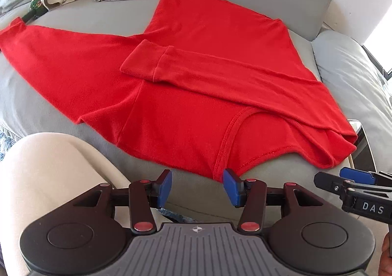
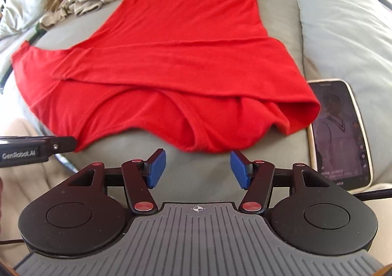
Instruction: Fold clothes
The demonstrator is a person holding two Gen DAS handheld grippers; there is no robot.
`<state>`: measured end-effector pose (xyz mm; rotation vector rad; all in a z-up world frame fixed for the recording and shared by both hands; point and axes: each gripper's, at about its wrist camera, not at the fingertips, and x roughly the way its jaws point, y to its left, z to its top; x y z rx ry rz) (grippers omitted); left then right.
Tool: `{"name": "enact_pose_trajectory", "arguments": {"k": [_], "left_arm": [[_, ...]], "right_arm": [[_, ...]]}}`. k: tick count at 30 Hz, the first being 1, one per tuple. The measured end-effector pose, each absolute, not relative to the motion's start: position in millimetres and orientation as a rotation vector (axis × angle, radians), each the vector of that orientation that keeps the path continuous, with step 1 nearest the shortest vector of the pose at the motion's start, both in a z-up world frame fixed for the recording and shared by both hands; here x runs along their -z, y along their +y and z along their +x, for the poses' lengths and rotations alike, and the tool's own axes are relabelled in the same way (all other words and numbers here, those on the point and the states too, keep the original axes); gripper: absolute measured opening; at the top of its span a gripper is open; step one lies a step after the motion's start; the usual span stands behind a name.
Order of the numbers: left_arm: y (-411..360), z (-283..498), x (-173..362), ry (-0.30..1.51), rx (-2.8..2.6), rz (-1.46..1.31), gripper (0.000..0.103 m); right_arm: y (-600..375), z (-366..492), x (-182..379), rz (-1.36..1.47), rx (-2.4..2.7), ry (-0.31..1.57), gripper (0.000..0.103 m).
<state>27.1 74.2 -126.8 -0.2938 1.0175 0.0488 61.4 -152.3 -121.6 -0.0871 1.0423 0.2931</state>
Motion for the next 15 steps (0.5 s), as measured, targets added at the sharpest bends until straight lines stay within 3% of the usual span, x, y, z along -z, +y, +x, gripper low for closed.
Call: {"name": "enact_pose_trajectory", "arguments": {"k": [3,5,15], "left_arm": [[73,23,121,1.003,-0.071,-0.275,0.052],[74,21,117,0.995,-0.069,-0.274,0.057],[113,13,94,0.878,-0.159,-0.342,0.062]], "right_arm": [[-144,53,114,-0.095,-0.325,1.022,0.082],[-138,50,110,-0.105,-0.35,1.011,0.083],[-114,37,87,-0.128,-0.452,0.958,0.085]]}}
